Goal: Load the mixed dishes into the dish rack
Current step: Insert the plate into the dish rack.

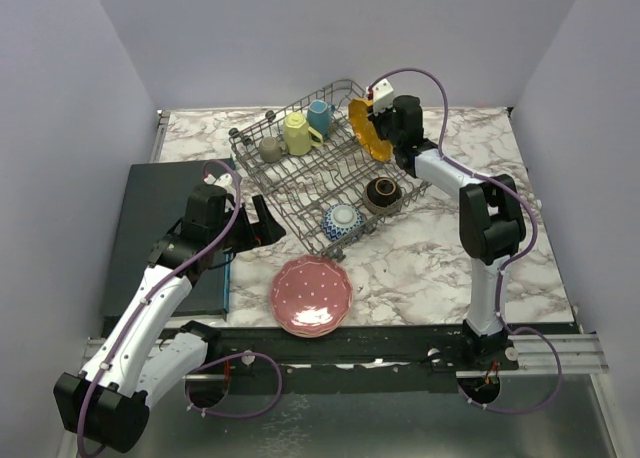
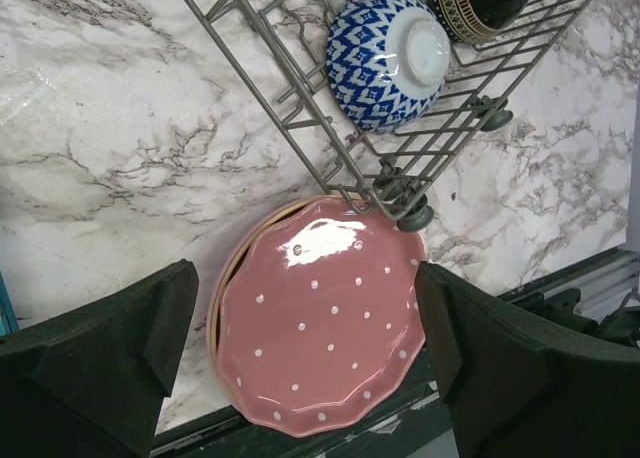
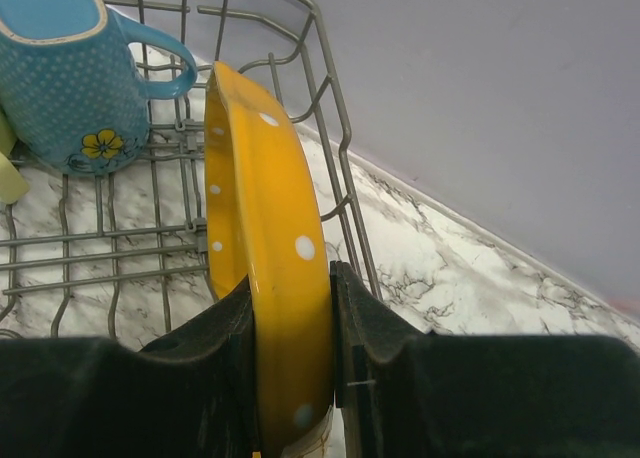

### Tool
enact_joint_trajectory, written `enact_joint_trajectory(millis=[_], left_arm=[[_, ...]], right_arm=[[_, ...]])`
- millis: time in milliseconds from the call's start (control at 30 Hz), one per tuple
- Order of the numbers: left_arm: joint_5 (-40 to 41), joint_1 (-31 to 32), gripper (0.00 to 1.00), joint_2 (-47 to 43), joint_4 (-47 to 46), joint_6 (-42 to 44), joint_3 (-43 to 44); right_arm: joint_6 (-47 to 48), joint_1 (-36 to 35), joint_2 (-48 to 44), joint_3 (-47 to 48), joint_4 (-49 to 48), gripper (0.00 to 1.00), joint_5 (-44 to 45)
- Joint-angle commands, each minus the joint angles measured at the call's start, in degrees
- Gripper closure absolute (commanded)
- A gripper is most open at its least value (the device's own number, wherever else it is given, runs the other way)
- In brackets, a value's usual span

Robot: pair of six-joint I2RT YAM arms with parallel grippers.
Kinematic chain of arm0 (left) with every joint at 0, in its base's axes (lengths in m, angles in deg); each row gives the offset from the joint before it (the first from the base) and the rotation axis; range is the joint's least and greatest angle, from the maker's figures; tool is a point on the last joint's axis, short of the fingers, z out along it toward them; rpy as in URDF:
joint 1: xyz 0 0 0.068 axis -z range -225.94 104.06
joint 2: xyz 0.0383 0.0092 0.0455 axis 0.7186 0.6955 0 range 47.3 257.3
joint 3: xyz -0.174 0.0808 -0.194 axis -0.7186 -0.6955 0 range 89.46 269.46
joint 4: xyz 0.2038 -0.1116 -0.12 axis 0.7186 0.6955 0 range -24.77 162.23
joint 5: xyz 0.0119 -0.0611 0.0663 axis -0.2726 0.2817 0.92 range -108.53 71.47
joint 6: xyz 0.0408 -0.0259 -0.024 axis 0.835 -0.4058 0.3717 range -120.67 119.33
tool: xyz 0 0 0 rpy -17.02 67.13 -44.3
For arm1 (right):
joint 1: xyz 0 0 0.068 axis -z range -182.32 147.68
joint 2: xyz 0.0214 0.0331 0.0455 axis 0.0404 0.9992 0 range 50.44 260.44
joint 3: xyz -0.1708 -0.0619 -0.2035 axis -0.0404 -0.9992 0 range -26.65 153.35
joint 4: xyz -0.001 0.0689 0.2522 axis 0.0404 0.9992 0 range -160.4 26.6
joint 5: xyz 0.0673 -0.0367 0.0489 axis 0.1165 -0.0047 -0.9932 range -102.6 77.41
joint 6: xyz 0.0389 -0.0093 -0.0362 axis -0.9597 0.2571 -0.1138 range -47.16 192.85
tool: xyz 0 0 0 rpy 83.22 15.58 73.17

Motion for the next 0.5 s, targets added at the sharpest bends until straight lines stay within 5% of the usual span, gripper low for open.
enact_joint_trajectory(millis=[0, 467], left_arm=[[-0.68, -0.59, 0.02, -0.14, -1.39, 0.64, -0.33], [-0.71, -0.72, 0.02, 0.04, -1.37, 0.65, -0.37]], right_arm=[[-1.81, 0.19, 0.26, 1.12, -8.32, 1.0, 1.71], [-4.3, 0.17, 1.78, -1.62, -15.08, 1.0, 3.41]])
